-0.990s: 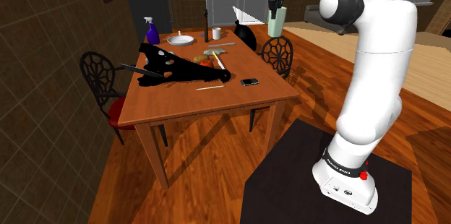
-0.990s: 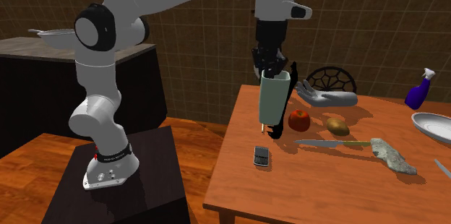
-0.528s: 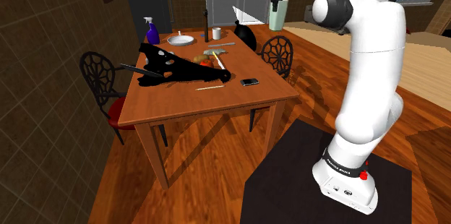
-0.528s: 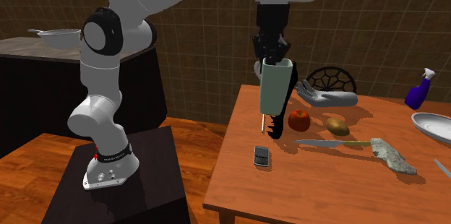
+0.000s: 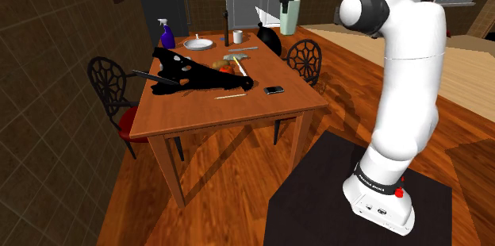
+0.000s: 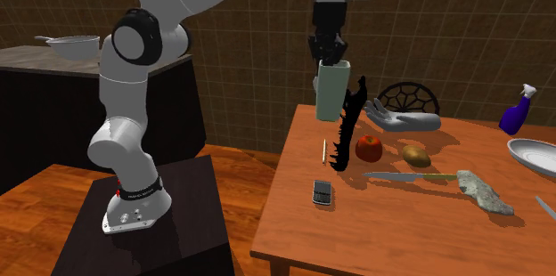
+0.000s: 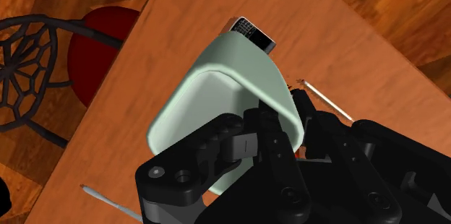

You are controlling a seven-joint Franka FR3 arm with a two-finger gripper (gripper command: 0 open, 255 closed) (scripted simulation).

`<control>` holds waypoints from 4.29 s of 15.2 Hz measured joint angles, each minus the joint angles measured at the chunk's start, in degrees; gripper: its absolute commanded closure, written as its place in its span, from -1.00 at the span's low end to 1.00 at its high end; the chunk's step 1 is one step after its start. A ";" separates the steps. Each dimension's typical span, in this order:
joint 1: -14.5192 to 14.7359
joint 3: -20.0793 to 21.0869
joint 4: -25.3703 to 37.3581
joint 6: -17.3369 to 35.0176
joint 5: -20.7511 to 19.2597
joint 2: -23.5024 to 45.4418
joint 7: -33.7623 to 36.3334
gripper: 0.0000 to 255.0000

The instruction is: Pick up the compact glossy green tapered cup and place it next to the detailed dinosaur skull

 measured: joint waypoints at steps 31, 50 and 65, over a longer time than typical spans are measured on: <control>14.75 4.77 -17.93 15.23 -2.34 -2.61 17.65 1.00; 15.79 5.06 -35.73 30.87 -2.96 -4.82 18.15 1.00; 15.89 5.36 -44.91 41.83 -2.32 -2.97 17.98 1.00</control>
